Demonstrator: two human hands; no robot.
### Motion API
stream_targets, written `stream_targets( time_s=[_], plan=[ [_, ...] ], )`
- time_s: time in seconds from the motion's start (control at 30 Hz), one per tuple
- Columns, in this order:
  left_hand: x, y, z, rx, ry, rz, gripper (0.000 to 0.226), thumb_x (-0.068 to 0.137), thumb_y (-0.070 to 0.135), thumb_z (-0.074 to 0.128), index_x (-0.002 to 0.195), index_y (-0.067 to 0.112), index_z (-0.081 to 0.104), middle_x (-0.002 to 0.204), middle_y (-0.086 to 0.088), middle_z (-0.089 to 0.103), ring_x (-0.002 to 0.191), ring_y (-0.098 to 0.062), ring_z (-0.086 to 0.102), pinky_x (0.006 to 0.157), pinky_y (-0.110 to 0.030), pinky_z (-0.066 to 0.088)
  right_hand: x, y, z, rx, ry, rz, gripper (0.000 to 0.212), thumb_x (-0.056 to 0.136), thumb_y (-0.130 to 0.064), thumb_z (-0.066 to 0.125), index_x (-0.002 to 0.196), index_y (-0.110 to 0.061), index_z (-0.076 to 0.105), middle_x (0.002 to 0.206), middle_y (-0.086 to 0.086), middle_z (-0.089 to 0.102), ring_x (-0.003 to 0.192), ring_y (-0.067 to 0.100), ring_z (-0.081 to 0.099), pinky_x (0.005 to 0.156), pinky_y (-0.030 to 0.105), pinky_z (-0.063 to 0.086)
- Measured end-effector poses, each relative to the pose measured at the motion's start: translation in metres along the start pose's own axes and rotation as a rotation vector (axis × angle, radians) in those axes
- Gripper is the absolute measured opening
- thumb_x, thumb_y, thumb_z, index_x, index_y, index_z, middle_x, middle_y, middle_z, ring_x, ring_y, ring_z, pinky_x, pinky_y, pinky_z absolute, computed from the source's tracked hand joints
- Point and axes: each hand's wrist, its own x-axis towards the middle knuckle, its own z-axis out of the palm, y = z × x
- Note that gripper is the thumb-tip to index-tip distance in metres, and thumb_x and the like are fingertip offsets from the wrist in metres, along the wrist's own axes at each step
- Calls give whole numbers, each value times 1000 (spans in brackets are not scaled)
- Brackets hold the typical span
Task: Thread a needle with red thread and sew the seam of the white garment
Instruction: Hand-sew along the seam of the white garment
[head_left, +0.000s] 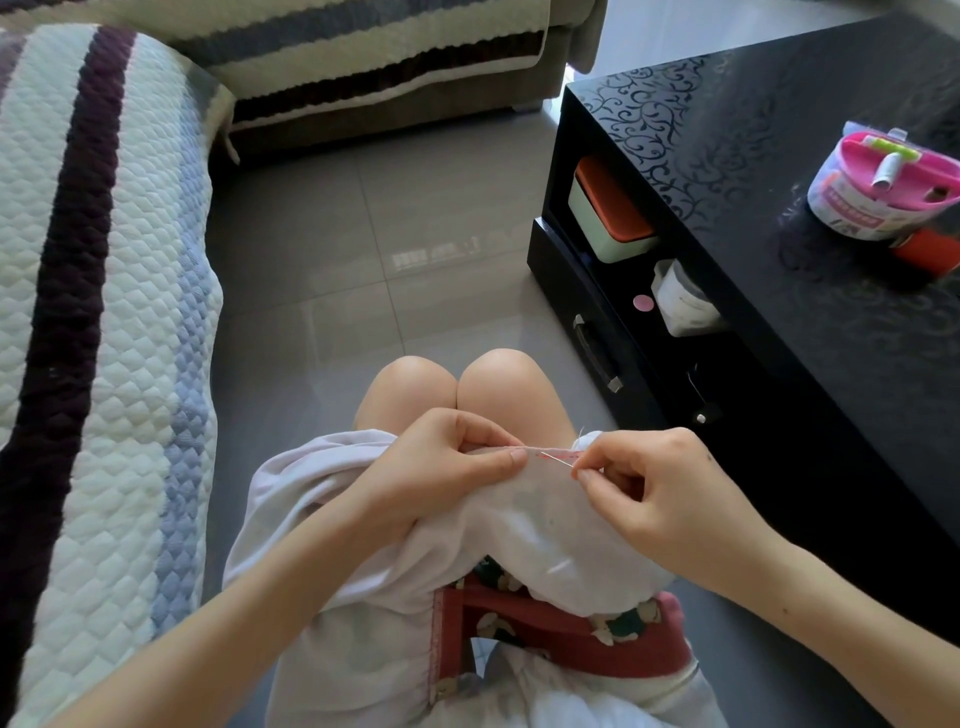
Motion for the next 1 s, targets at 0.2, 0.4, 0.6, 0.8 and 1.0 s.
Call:
stream_targets(
  time_s=[0.2,0.4,0.6,0.8,1.0],
  plan=[
    [2,-1,0,-25,-6,2,12,89,22,67,84,20,76,85,3,76,77,3,63,73,-15,50,0,0,1,-1,-3,11,14,78,-21,57,66,-18,65,45,-10,43,44,11,43,46,17,31],
    [2,-3,-1,-12,-7,15,12,89,22,67,89,15,77,86,3,76,78,4,63,71,-12,48,2,-1,1,-11,-22,7,15,78,-21,57,66,-16,65,45,-11,42,44,11,43,45,17,31],
    [1,-2,-1,18,-1,59,10,89,20,67,88,16,76,86,3,76,80,3,64,75,-14,50,5,-3,0,-47,-43,-15,16,78,-21,56,66,-15,64,43,-13,37,44,11,41,46,17,30],
    [-1,0,0,45,-16,101,11,89,17,67,87,14,77,86,1,76,81,0,65,79,-20,51,9,-7,4,-108,-55,-68,18,79,-19,54,64,-13,61,45,-12,36,43,15,39,42,31,36],
    [-7,0,-2,-15,-43,43,12,89,22,67,88,16,77,87,2,76,86,-3,68,80,-21,52,10,-4,7,-45,-77,-40,19,81,-21,55,71,-16,69,43,-17,38,46,10,45,44,19,33]
  ],
)
